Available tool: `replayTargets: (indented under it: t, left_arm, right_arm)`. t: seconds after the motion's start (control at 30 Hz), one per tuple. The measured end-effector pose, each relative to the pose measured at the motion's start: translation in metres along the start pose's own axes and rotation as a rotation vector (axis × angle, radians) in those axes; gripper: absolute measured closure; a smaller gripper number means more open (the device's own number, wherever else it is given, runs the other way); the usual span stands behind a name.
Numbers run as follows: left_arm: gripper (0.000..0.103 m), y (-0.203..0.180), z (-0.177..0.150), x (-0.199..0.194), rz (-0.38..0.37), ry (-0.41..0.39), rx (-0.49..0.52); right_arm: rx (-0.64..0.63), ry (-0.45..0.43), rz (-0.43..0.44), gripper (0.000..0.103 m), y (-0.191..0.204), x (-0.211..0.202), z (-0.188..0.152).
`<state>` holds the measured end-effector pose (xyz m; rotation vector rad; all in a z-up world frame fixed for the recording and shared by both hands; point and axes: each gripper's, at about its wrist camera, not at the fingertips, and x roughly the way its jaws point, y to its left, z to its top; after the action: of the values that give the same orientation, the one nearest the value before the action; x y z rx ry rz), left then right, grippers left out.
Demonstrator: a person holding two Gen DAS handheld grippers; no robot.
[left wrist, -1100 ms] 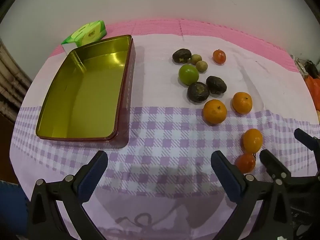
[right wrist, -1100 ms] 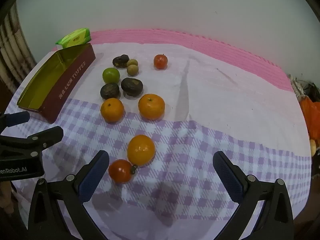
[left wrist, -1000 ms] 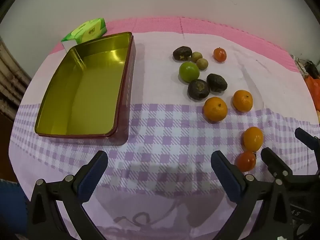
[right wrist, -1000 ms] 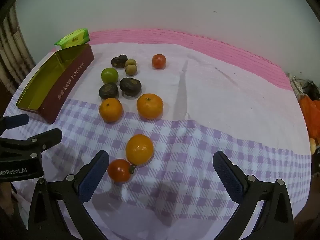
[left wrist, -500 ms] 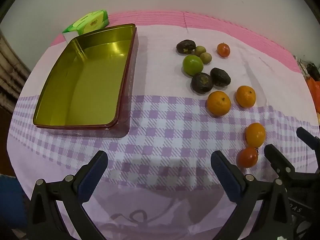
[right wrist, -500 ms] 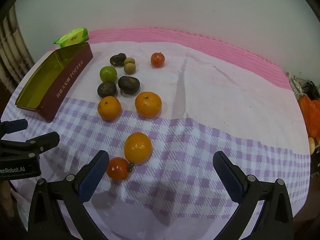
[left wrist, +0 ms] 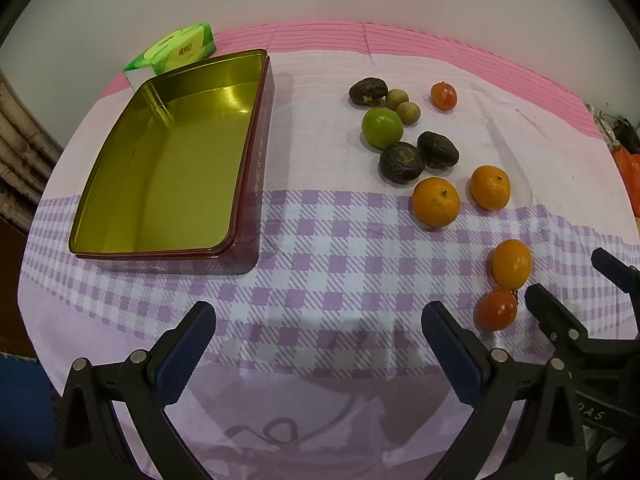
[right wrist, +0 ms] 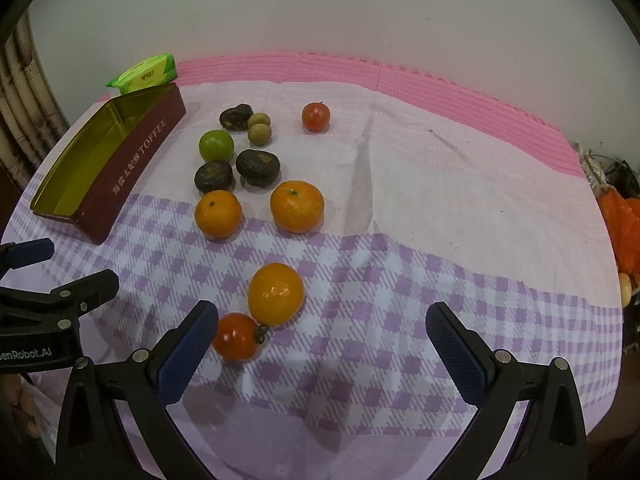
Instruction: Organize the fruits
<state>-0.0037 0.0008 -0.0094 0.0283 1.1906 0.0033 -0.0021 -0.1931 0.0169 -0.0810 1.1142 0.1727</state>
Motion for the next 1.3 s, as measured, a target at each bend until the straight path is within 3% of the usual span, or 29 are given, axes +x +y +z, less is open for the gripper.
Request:
replayTargets:
  t: [1.3]
  left_arm:
    - [0.001, -0.0029, -0.0039, 0.0049, -0.014, 0.012, 0.013]
  right_arm:
    - [0.010, 0.018, 0.006, 0.000, -0.0009, 0.0072, -0.0026]
